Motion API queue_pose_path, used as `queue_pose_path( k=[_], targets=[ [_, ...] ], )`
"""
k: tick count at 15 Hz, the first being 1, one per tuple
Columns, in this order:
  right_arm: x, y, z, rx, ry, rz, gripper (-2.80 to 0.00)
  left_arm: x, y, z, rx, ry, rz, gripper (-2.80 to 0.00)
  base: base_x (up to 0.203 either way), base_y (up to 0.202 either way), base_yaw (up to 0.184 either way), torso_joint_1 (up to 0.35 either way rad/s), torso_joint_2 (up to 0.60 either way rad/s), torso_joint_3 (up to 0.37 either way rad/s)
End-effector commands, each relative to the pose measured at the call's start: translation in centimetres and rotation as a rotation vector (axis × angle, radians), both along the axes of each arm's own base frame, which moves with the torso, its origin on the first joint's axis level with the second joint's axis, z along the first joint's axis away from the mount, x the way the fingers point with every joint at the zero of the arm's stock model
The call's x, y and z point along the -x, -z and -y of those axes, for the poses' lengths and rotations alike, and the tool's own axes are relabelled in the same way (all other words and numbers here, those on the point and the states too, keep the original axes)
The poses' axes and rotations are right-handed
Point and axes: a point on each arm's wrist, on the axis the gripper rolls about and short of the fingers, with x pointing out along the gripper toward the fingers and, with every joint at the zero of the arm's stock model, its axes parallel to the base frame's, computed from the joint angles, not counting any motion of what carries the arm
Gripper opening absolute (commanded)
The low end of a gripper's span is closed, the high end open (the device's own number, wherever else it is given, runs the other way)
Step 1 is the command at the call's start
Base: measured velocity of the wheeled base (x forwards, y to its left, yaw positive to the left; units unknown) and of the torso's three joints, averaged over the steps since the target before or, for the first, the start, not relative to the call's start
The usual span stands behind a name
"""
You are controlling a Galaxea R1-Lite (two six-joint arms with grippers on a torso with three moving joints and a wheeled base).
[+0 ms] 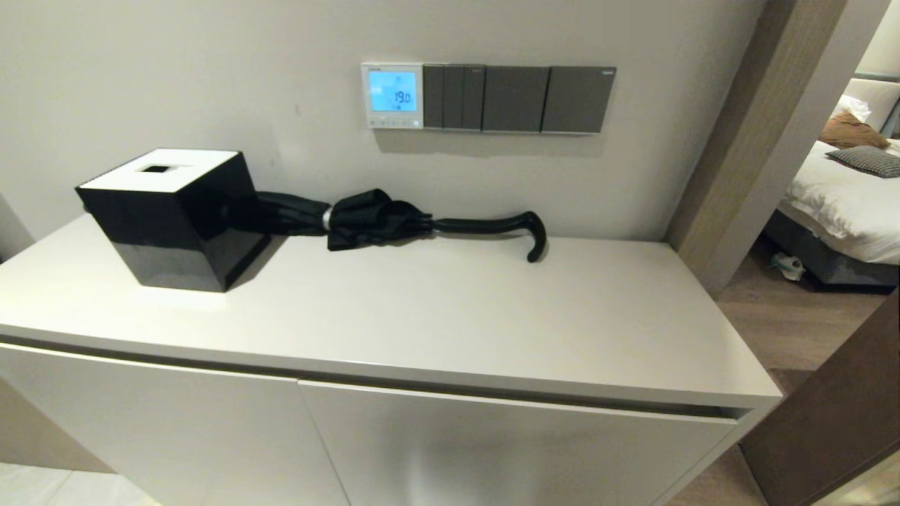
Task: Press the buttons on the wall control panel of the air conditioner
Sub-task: Turn off the central air conditioner
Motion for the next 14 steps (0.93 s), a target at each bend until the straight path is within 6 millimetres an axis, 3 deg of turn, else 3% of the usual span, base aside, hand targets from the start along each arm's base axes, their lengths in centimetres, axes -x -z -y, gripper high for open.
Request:
queue_pose_path(
  k=[1, 14],
  targets=[
    [-0.02, 0.08, 0.0, 0.0, 0.0, -0.002, -2.8, 0.0, 0.05, 0.0, 0.0, -0.002, 0.0, -2.8, 0.0, 0.0, 0.0, 0.0, 0.0, 0.0],
    [-0.02, 0.08, 0.0, 0.0, 0.0, -0.002, -2.8, -0.03, -0.02, 0.0, -0.003, 0.0, -0.003, -2.8, 0.0, 0.0, 0.0, 0.0, 0.0, 0.0]
  ],
)
